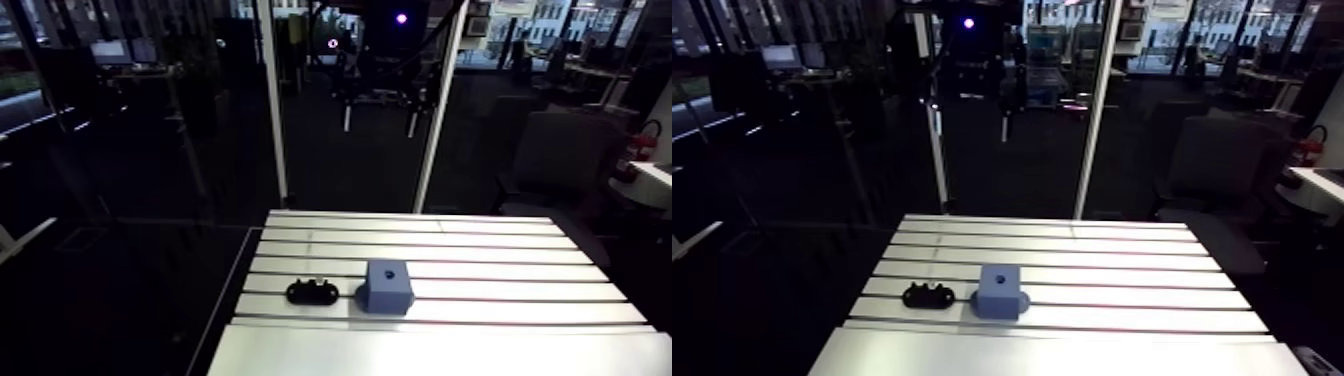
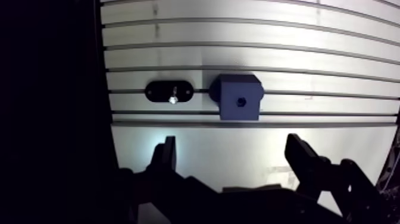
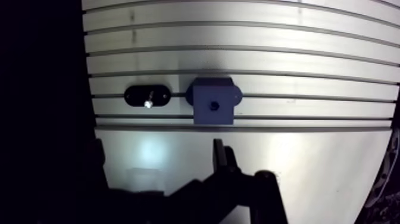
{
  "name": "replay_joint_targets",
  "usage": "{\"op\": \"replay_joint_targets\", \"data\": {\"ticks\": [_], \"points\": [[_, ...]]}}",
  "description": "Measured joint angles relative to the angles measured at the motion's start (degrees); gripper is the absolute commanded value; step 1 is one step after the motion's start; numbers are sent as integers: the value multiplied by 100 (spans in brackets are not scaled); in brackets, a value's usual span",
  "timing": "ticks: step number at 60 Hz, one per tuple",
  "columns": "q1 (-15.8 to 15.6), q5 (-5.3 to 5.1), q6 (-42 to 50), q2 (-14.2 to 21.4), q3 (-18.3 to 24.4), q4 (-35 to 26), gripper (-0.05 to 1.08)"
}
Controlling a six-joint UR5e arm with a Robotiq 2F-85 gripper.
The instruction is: Pick up the M10 bolt and insert it into the hex recess until seated.
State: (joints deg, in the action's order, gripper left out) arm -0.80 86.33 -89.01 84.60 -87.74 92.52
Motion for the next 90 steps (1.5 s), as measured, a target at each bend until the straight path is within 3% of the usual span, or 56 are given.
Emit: {"op": "replay_joint_targets", "data": {"ticks": [19, 56, 65, 77, 90], "points": [[-91, 25, 172, 1, -363, 471, 1], [-407, 95, 658, -121, -1481, 2060, 1], [-618, 207, 686, -239, -1791, 2562, 1], [-876, 436, 684, -419, -2065, 3054, 1], [-1004, 523, 684, -533, -2219, 3271, 1]]}}
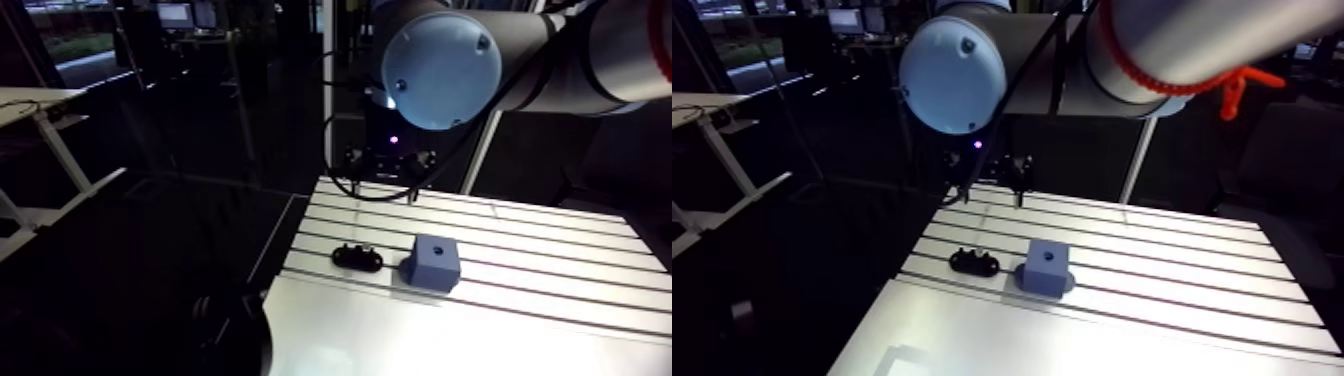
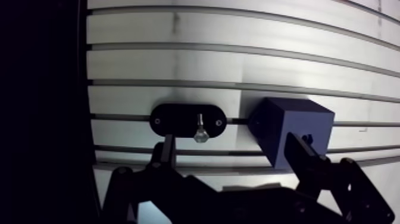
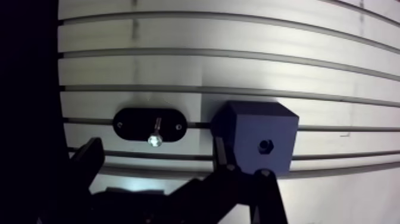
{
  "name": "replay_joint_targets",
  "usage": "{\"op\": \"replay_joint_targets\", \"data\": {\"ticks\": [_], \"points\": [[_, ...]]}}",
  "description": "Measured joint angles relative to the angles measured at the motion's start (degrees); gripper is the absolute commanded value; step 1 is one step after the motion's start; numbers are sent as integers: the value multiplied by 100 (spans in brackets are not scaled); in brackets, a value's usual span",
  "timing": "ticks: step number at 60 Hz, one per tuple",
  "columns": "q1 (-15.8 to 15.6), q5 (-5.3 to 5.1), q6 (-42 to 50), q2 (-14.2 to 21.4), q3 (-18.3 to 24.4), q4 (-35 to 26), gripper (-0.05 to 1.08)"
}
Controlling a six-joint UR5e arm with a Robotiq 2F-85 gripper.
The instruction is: Pick up the M10 bolt and insert it into the hex recess until seated.
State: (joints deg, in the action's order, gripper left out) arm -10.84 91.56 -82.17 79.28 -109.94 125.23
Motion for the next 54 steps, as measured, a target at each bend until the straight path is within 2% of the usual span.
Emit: {"op": "replay_joint_targets", "data": {"ticks": [33, 54], "points": [[-99, -55, 23, -229, -493, 899, 1], [-265, -63, 26, -337, -624, 1089, 1]]}}
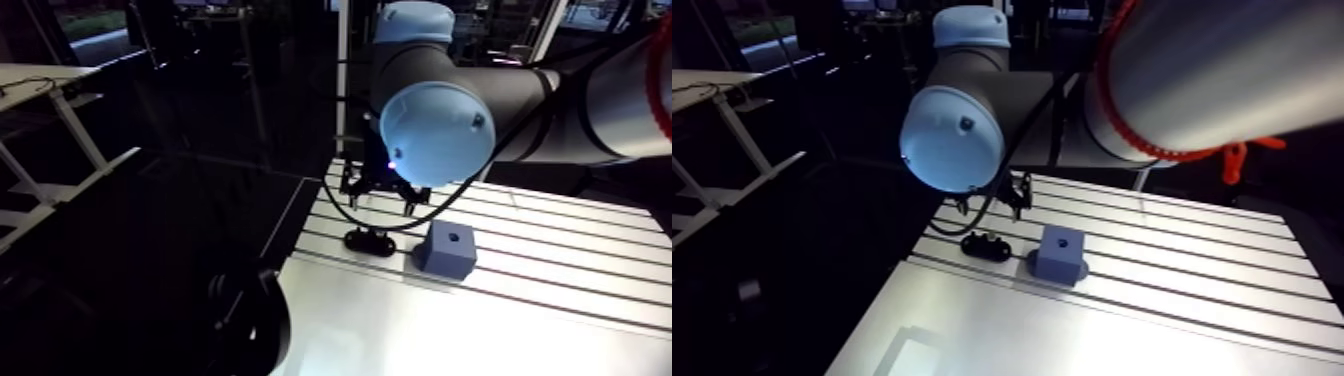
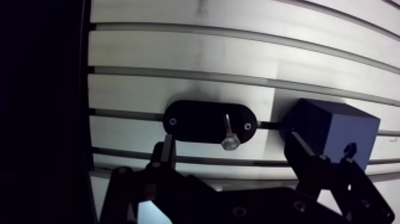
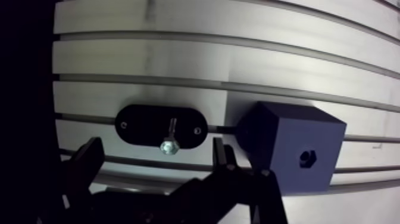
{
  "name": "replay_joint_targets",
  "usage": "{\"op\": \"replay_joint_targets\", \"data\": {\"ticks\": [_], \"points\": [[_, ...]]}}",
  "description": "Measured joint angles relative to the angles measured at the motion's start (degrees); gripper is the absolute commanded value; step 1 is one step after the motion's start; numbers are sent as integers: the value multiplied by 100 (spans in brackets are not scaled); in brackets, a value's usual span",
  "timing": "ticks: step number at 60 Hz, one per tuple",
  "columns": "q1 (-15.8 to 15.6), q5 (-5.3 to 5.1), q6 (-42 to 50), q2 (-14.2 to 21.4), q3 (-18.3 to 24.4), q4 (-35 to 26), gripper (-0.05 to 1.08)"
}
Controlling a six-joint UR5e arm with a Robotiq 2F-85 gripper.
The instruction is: Pick up the M10 bolt and insert it into the hex recess until seated.
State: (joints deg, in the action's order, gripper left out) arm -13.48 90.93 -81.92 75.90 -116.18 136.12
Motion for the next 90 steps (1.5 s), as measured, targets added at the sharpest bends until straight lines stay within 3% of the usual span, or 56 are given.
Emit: {"op": "replay_joint_targets", "data": {"ticks": [16, 47, 90], "points": [[-55, 3, 4, -37, -64, 13, 8], [-58, 3, 11, -102, -127, 54, 32], [-8, 21, 5, -238, -113, 97, 41]]}}
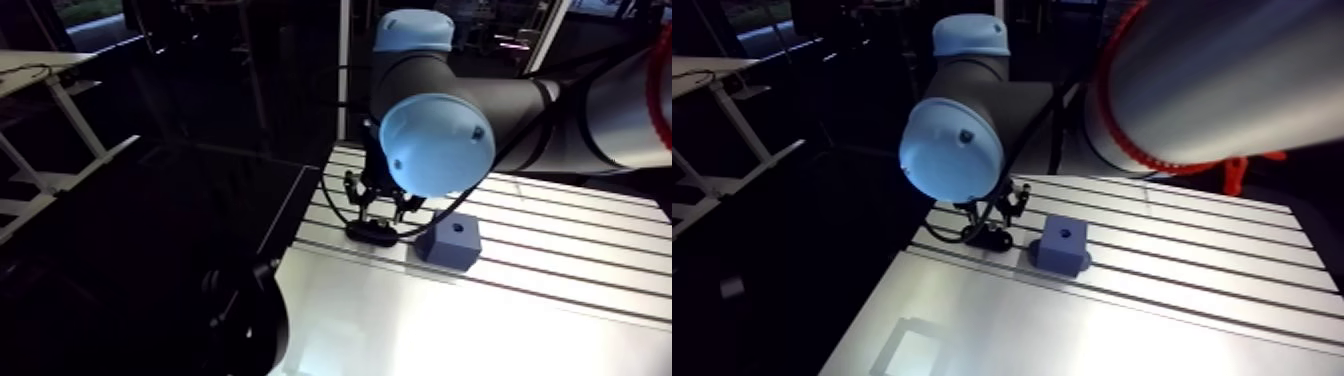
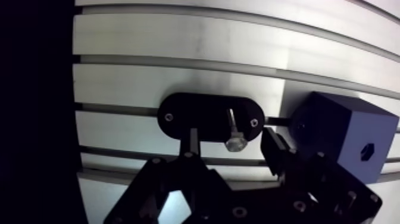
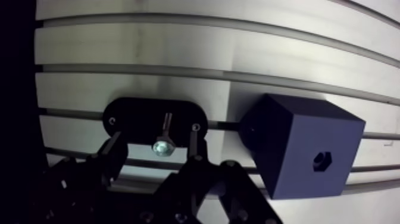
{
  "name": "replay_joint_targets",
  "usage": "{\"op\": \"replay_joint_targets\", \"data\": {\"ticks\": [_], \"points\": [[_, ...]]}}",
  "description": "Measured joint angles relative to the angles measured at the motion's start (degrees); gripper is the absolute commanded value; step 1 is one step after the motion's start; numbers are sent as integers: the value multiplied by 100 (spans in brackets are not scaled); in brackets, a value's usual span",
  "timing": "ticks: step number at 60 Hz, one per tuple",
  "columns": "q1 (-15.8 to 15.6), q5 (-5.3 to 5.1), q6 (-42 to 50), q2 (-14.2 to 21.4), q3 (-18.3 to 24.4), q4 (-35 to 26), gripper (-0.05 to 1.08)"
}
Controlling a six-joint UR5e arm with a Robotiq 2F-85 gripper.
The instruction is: Pick up the M10 bolt and insert it into the hex recess until seated.
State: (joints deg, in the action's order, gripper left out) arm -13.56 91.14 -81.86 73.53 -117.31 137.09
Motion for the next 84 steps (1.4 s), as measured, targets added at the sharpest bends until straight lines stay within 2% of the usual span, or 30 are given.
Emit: {"op": "replay_joint_targets", "data": {"ticks": [84], "points": [[36, 15, -9, 30, -10, -95, 56]]}}
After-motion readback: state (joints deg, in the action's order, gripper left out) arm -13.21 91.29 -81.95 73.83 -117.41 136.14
